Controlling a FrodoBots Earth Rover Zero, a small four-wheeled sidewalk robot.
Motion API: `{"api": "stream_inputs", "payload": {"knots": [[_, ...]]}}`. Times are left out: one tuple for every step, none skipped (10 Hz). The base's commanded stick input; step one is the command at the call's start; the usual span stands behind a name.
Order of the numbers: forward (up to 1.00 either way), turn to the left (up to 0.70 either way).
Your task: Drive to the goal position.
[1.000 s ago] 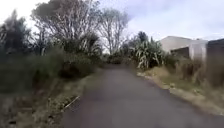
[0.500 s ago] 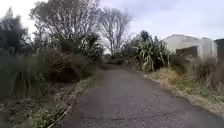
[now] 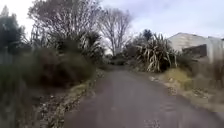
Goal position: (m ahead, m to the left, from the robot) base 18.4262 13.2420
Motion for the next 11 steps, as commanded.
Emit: {"api": "stream_inputs", "payload": {"knots": [[0.99, -0.4], [0.99, -0.4], [0.99, -0.05], [0.99, -0.03], [0.99, -0.01], [0.99, 0.0], [0.99, 0.0], [0.99, 0.0], [0.99, 0.0], [0.99, 0.0], [0.99, 0.0]]}}
